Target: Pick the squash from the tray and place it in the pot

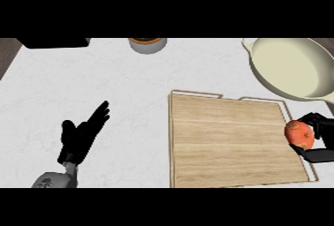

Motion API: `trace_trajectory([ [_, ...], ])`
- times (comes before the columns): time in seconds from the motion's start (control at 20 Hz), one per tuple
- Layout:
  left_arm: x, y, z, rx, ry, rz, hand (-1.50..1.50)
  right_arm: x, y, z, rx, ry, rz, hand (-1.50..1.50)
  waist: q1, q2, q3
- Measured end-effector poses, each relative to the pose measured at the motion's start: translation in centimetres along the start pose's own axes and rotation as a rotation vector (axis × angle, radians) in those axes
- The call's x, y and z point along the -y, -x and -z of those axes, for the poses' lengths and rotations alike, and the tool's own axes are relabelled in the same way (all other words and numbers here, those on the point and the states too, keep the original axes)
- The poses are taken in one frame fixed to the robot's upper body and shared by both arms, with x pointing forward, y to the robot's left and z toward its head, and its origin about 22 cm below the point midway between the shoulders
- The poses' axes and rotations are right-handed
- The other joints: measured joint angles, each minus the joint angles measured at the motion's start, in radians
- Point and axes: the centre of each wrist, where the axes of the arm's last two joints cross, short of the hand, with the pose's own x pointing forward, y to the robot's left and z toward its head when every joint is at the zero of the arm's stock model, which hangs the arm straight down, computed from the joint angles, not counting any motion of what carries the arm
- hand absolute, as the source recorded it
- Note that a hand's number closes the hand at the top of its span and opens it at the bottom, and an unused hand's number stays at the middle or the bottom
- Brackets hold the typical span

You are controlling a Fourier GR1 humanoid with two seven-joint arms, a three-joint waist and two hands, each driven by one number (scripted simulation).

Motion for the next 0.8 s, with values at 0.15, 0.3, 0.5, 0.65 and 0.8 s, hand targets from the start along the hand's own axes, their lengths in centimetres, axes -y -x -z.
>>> trace_trajectory([
  [0.15,-0.1,-0.1,0.0,0.006,0.008,0.006,0.0,6.2,-1.3,-3.8,-0.03,0.174,-0.077,1.5,0.015,0.009,0.003],
  [0.3,0.2,-0.1,0.3,0.014,0.03,0.011,0.0,10.0,-2.6,-6.2,-0.041,0.29,-0.146,1.5,0.036,0.013,0.005],
  [0.5,1.0,-0.2,0.9,0.017,0.049,0.017,0.0,12.7,-3.8,-8.0,-0.052,0.365,-0.252,1.5,0.053,0.013,0.005],
  [0.65,0.8,-0.2,0.6,0.01,0.059,0.02,0.0,13.7,-4.3,-8.7,-0.043,0.398,-0.336,1.5,0.059,0.011,0.004],
  [0.8,0.5,-0.4,0.6,0.009,0.061,0.017,0.0,15.1,-6.0,-8.1,-0.013,0.407,-0.409,1.5,0.062,0.01,0.003],
])
